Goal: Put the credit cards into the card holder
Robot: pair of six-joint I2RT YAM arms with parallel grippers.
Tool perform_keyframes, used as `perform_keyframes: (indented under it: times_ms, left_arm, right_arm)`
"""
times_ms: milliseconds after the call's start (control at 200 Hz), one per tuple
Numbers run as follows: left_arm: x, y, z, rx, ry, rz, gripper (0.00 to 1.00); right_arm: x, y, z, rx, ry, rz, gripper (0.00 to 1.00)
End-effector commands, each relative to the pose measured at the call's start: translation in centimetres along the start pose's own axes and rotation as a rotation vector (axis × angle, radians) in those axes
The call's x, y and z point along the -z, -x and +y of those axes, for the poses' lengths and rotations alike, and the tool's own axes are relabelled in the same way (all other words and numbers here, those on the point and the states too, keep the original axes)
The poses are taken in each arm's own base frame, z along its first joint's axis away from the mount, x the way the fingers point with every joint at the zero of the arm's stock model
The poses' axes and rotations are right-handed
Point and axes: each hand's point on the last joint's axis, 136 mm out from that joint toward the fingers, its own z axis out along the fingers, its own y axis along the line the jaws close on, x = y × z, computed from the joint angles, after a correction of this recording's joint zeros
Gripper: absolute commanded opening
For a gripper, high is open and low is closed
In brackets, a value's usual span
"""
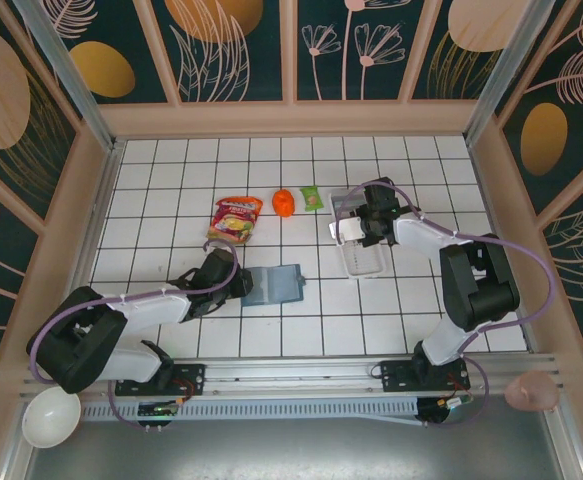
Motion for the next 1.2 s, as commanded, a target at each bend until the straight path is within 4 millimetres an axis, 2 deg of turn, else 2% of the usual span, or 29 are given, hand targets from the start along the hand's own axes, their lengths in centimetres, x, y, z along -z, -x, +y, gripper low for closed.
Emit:
perform_keyframes:
  times_ms: [0,245,460,706,771,821,911,1051,1196]
  left_arm:
    - [-0.5,-0.5,-0.2,-0.009,-0.022,0.025,0.36]
    - [-0.6,-0.6,-0.4,-0.013,-0.031,0.032,0.35]
    - [-0.6,-0.7,-0.4,-0.011,-0.035,0.039,0.34]
    - [-0.6,-0.7,-0.4,-0.013,-0.034,0.038,0.34]
    - [-0.7,-0.7,-0.4,-0.014,-0.035,0.039,0.34]
    - [-0.7,-0.7,-0.5,-0.016,-0.037,0.038,0.34]
    - [-0.8,-0.6,-0.6,-0.019,-0.041,0.038,0.34]
    - [-0.9,-0.6,-1.0,-0.023,-0.052,0.046,0.34]
    - [-0.9,-0.5,-1.0,-0.029,-0.051,0.045,0.34]
  right_arm:
    - [0.5,-0.4,-1.8,0.011,-0.043,0.027,0.33]
    - [1.0,-0.6,-2.2,0.009,-0.049,0.039,0.26]
    - [1.4,-0.7,-2.4,0.007,-0.058,0.044,0.23]
    - [1.8,-0.5,-1.5,-0.01,-0.008,0.043,0.12]
    - [2.2,-0.4,-1.3,-0.029,0.007,0.043,0.11]
    - [2.5,-0.3,-0.9,-0.039,0.022,0.042,0.05]
    - [3.0,0.0,0.3,-0.042,0.064,0.047,0.0]
    - [4.2,1.1,1.3,-0.058,0.085,0.023,0.0]
    - [6.2,2.3,1.3,-0.101,0.08,-0.01,0.0]
